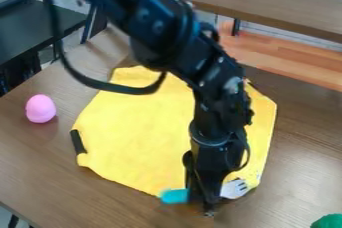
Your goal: Remove the green fork on top right of the cloth
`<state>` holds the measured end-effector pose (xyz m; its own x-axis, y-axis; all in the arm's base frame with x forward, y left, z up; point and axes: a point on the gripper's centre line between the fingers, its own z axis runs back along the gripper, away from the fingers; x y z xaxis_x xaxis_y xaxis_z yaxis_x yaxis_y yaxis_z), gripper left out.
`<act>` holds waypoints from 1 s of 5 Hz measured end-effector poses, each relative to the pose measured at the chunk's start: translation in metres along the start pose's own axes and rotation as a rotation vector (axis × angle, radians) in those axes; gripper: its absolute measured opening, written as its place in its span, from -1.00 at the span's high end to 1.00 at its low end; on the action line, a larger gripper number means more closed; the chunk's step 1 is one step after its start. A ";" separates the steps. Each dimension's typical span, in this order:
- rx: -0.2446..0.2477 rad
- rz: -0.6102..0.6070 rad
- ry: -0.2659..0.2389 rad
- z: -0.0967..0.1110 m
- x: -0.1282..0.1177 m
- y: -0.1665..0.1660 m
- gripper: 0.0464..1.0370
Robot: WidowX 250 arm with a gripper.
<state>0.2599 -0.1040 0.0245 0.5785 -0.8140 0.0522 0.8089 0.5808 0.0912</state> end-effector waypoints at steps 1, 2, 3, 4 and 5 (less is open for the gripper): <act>0.044 -0.068 -0.022 0.003 -0.030 -0.005 0.66; 0.063 -0.183 -0.052 0.000 -0.061 -0.020 0.66; 0.082 -0.268 -0.091 0.000 -0.084 -0.029 0.66; 0.138 -0.349 -0.076 -0.006 -0.101 -0.029 0.66; 0.175 -0.381 -0.045 -0.018 -0.106 -0.017 0.66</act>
<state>0.1870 -0.0276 -0.0004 0.2333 -0.9721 0.0256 0.9318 0.2310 0.2800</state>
